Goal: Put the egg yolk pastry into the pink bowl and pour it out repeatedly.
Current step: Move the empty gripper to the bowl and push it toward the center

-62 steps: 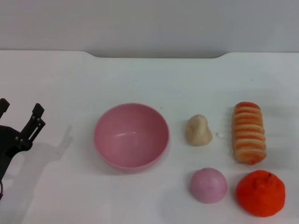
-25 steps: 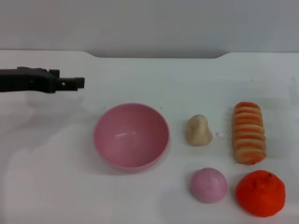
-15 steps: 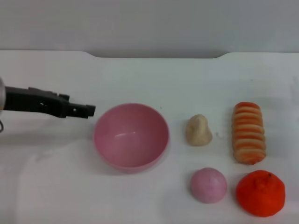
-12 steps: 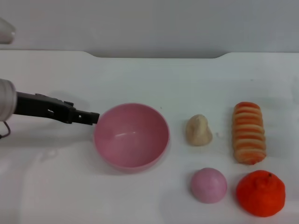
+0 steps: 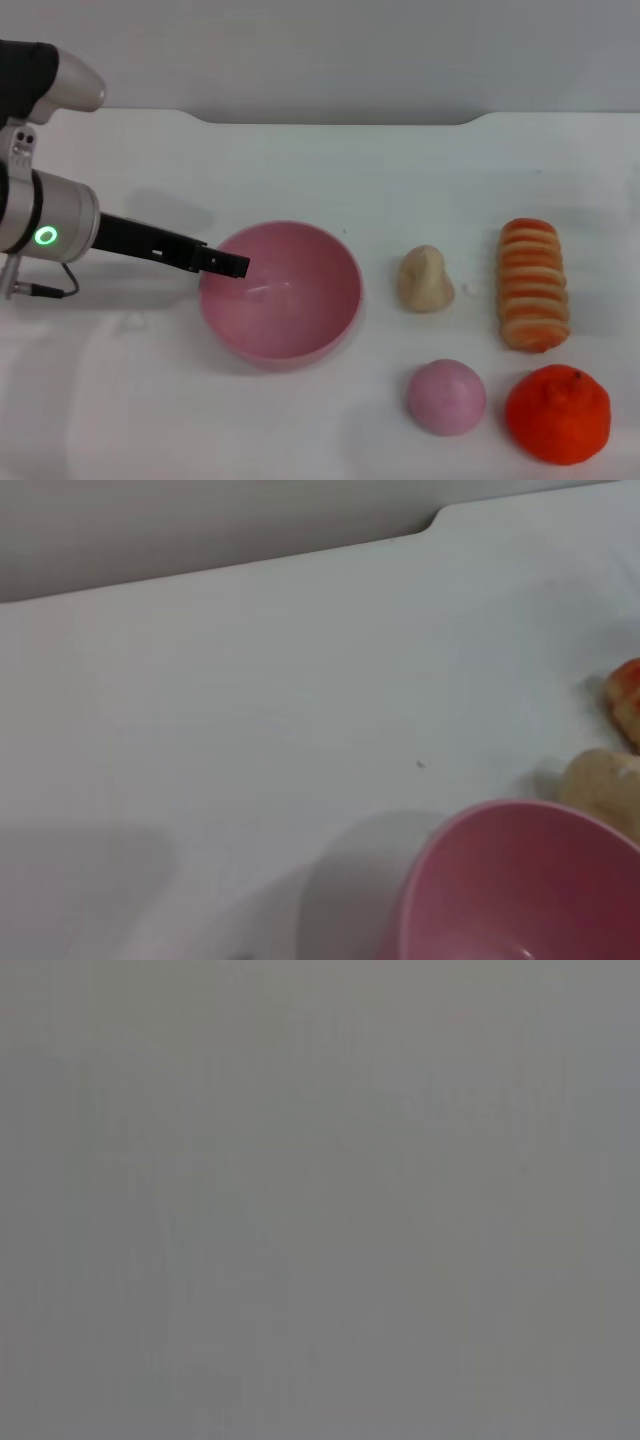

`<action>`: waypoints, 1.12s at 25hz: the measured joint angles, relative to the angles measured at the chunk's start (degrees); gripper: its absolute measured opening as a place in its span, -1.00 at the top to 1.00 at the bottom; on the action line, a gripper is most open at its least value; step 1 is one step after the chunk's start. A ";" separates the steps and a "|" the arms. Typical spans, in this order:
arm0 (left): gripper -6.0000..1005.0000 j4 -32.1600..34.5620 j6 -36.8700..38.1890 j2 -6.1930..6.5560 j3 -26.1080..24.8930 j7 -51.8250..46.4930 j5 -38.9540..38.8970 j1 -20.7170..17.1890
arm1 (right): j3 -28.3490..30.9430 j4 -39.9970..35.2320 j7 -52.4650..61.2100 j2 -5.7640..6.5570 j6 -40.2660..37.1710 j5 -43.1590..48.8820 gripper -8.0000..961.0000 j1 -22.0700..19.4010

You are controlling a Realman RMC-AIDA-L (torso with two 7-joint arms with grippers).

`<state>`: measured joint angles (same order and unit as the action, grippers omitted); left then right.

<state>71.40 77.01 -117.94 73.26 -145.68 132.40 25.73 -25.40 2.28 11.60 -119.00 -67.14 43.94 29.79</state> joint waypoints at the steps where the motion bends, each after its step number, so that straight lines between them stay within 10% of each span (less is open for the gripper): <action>1: -0.65 -0.83 -1.34 0.03 0.58 0.13 0.01 0.24 | 0.00 -0.05 0.00 0.00 0.00 0.00 -0.18 -0.02; 18: -0.65 -7.34 -9.15 -0.03 7.07 1.41 2.42 1.35 | 0.00 -0.35 0.00 0.00 0.07 0.01 -0.18 0.18; 28: -0.23 -9.17 -7.06 0.01 6.64 0.76 2.43 2.60 | 0.00 -0.34 0.00 -0.09 0.08 0.01 -0.18 -0.05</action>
<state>62.23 69.95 -117.93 79.91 -144.92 134.83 28.33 -25.40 1.95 11.60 -119.09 -67.05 43.95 29.74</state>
